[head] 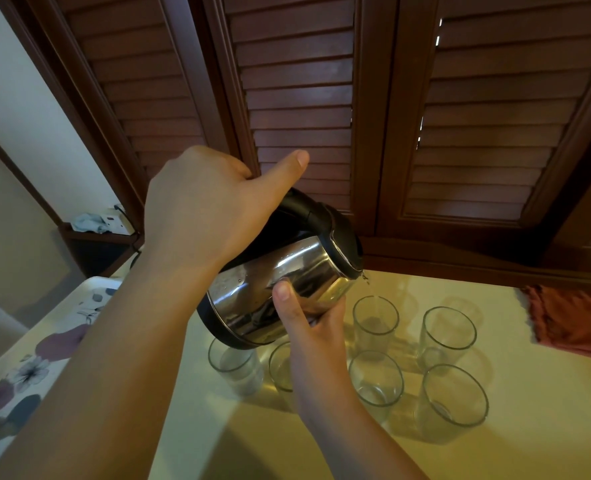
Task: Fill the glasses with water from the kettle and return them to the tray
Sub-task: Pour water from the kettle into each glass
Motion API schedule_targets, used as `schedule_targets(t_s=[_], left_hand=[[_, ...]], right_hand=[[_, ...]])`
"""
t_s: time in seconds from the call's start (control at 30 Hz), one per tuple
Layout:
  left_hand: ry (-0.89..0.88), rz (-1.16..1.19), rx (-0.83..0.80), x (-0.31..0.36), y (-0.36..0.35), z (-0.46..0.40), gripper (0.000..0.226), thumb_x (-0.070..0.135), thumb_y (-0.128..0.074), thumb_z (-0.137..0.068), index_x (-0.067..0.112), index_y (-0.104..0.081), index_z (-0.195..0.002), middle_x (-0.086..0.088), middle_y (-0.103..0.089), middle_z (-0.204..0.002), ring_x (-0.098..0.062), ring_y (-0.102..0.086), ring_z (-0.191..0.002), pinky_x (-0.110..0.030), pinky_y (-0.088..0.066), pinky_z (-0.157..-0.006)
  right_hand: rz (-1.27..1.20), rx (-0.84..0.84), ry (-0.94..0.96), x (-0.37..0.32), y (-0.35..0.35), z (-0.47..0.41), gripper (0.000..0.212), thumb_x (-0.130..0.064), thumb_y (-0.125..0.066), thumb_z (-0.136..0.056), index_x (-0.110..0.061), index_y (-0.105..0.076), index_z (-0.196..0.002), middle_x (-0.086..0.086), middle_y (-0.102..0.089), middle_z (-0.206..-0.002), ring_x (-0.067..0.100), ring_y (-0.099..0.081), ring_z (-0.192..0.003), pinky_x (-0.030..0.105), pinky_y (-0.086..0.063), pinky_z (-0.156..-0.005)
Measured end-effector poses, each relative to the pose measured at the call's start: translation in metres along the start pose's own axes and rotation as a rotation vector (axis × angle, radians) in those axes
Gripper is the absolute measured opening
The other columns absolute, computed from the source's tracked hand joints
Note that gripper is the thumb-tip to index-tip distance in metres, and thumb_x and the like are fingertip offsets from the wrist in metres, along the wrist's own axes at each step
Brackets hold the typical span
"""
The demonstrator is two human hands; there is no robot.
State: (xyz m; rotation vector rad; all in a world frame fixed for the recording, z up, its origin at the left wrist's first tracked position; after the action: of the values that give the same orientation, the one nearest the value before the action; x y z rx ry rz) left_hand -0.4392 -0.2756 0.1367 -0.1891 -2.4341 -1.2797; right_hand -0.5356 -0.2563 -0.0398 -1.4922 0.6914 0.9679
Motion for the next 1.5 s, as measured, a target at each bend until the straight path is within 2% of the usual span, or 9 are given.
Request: schedule_targets(t_s=[0.23,0.43,0.63,0.9,1.03,1.13,1.2,1.3,1.5], left_hand=[[0.014,0.014,0.009,-0.001,0.0,0.001,0.084,0.089,-0.044,-0.085,0.015,-0.072,-0.058,-0.007,-0.066,-0.054,-0.02,-0.064,-0.056,-0.04,-0.054,-0.062],[0.011,0.016,-0.007,-0.003,0.001,0.0,0.085,0.09,-0.043,-0.084,0.014,-0.072,-0.059,-0.008,-0.066,-0.055,-0.022,-0.064,-0.055,-0.041,-0.054,-0.062],[-0.001,0.032,-0.022,-0.003,0.002,0.002,0.084,0.086,-0.047,-0.087,0.012,-0.068,-0.055,-0.011,-0.062,-0.052,-0.024,-0.061,-0.052,-0.034,-0.045,-0.056],[0.009,0.047,-0.031,-0.011,0.0,0.001,0.085,0.087,-0.048,-0.086,0.009,-0.068,-0.057,-0.012,-0.061,-0.053,-0.025,-0.06,-0.052,-0.04,-0.051,-0.059],[0.064,0.152,-0.051,-0.021,0.003,0.003,0.078,0.084,-0.052,-0.087,0.015,-0.06,-0.05,0.0,-0.053,-0.041,-0.012,-0.055,-0.042,-0.032,-0.044,-0.056],[0.138,0.266,-0.106,-0.027,0.008,0.006,0.07,0.076,-0.058,-0.087,0.016,-0.061,-0.052,0.005,-0.057,-0.041,-0.004,-0.059,-0.042,-0.027,-0.04,-0.059],[0.172,0.322,-0.193,-0.034,0.012,0.007,0.073,0.076,-0.058,-0.085,0.009,-0.066,-0.06,0.0,-0.059,-0.043,-0.005,-0.057,-0.04,-0.029,-0.041,-0.063],[0.194,0.453,-0.364,-0.048,0.021,0.005,0.074,0.079,-0.061,-0.079,0.008,-0.07,-0.064,-0.008,-0.056,-0.048,-0.017,-0.057,-0.046,-0.036,-0.047,-0.073],[0.167,0.597,-0.58,-0.071,0.024,0.0,0.078,0.081,-0.063,-0.081,0.006,-0.063,-0.06,-0.015,-0.044,-0.046,-0.026,-0.042,-0.042,-0.034,-0.044,-0.061]], right_hand=[[0.0,0.001,0.02,-0.001,-0.001,0.0,0.071,-0.038,-0.082,-0.074,-0.037,-0.05,-0.138,-0.026,-0.075,-0.112,-0.01,-0.07,-0.103,0.003,-0.052,-0.075],[-0.001,0.002,0.008,0.002,-0.001,0.0,0.087,-0.057,-0.085,-0.061,-0.041,-0.049,-0.139,-0.023,-0.073,-0.119,-0.009,-0.069,-0.108,0.003,-0.053,-0.076],[-0.009,-0.013,0.015,0.0,-0.002,0.001,0.072,-0.037,-0.083,-0.075,-0.038,-0.049,-0.139,-0.024,-0.075,-0.116,-0.009,-0.07,-0.106,0.004,-0.053,-0.077],[-0.006,0.007,-0.004,-0.003,-0.001,0.002,0.076,-0.041,-0.086,-0.075,-0.039,-0.047,-0.14,-0.03,-0.073,-0.109,-0.015,-0.068,-0.1,0.0,-0.05,-0.071],[0.04,0.009,0.015,-0.01,0.001,0.003,0.082,-0.04,-0.091,-0.074,-0.035,-0.048,-0.143,-0.026,-0.074,-0.112,-0.01,-0.07,-0.104,0.004,-0.053,-0.075],[0.069,0.009,0.049,-0.015,0.002,0.005,0.085,-0.028,-0.09,-0.074,-0.029,-0.047,-0.147,-0.014,-0.074,-0.12,0.0,-0.072,-0.108,0.011,-0.056,-0.08],[0.066,-0.007,0.059,-0.018,0.001,0.006,0.084,-0.023,-0.093,-0.076,-0.027,-0.048,-0.147,-0.01,-0.074,-0.123,0.0,-0.072,-0.108,0.01,-0.056,-0.079],[0.103,-0.008,0.084,-0.018,-0.002,0.01,0.082,-0.023,-0.091,-0.074,-0.025,-0.049,-0.145,-0.005,-0.073,-0.128,0.003,-0.072,-0.11,0.012,-0.057,-0.082],[0.138,0.041,0.132,-0.023,-0.015,0.022,0.091,-0.027,-0.095,-0.068,-0.028,-0.049,-0.147,-0.009,-0.072,-0.131,0.004,-0.07,-0.116,0.015,-0.058,-0.085]])
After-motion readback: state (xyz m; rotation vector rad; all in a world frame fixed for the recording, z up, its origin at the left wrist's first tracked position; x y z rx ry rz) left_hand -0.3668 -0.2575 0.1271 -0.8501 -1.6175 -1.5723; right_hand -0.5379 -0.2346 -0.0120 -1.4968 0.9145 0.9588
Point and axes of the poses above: each hand's wrist, its own z-axis away from the middle knuckle, its own y-axis out of the back of the hand, x = y × z, the point moved 2 cm from there along -z, towards the middle knuckle
